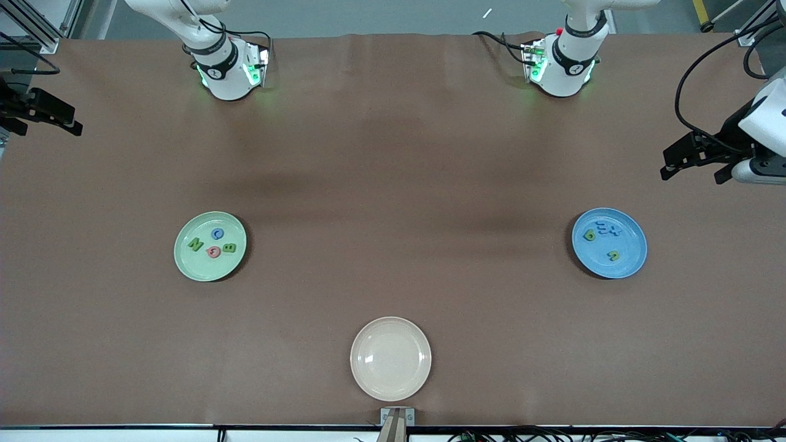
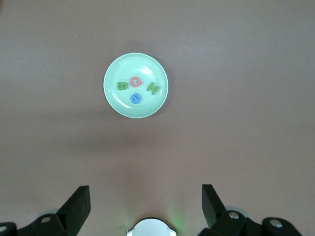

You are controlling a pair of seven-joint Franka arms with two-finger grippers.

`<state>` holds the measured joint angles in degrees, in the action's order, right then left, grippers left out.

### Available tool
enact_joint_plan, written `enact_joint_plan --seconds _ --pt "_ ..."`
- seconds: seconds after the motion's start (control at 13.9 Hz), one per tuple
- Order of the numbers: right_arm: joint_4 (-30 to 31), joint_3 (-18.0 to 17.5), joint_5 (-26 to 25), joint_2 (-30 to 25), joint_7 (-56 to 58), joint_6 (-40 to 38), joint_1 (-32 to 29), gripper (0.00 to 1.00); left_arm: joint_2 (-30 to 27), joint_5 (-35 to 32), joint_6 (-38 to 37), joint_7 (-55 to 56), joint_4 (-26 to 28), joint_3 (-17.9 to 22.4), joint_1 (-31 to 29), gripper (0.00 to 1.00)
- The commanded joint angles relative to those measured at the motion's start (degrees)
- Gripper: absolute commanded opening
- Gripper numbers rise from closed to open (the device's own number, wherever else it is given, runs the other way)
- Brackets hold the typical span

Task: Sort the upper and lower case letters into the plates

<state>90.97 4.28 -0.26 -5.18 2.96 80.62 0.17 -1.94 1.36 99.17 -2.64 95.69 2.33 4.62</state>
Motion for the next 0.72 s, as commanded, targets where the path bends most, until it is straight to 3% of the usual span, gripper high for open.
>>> enact_joint_plan --seconds 0.0,0.65 --pt "1.7 -1.4 0.6 -1.6 -0.7 0.8 -1.2 1.0 2.3 -3.2 -1.6 2.1 -4.1 -2.5 0.5 1.0" --pt "1.7 -1.4 0.6 -1.6 -0.7 1.1 -1.1 1.0 1.9 -0.9 -1.6 2.6 -4.2 -2.1 -1.3 1.0"
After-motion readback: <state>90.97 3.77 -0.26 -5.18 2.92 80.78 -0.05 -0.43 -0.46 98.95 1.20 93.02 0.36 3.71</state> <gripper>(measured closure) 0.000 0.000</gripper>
